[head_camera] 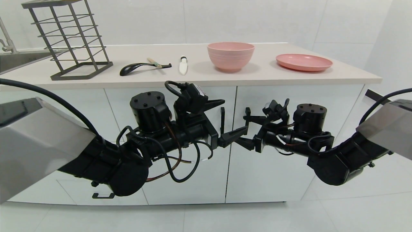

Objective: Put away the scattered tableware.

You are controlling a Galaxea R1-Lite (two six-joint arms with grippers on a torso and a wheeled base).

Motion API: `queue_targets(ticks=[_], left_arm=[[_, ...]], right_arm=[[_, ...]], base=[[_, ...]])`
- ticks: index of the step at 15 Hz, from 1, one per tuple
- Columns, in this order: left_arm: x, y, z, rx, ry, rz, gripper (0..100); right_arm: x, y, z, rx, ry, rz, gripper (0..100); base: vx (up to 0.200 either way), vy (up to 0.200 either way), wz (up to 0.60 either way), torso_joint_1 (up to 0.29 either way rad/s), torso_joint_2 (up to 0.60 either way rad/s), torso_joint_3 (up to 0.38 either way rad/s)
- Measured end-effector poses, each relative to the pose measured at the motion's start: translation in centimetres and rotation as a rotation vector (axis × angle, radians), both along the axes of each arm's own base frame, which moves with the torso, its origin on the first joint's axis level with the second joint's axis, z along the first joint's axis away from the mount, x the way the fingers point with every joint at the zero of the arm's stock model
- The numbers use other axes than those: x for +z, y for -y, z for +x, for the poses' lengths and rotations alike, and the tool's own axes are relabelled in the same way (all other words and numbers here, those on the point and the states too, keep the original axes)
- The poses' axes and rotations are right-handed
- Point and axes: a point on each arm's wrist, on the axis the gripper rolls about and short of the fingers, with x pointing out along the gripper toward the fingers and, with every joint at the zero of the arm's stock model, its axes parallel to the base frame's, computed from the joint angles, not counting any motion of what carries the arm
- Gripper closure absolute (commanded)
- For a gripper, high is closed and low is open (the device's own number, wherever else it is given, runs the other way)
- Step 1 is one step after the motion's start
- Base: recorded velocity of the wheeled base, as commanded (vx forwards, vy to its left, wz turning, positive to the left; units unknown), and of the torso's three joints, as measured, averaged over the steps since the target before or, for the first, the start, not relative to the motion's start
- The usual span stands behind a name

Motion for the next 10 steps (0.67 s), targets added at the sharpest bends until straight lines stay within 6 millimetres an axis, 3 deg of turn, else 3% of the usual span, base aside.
queue_targets(ticks=[6,10], left_arm=[[-0.8,0.7,1.1,0.005,-0.011,-0.008,0],[-0.3,1.9,2.5,0.03,0.014,-0.049,0]], right_arm=[[-0.6,1.0,-1.7,0.092,-0.024,0.011,0],[-0.8,2.9,-5.1,0.106,-0.082,-0.001,0]], base=[[0.0,0.0,0.0,0.0,0.0,0.0],[0.0,0.0,0.0,0.0,0.0,0.0]])
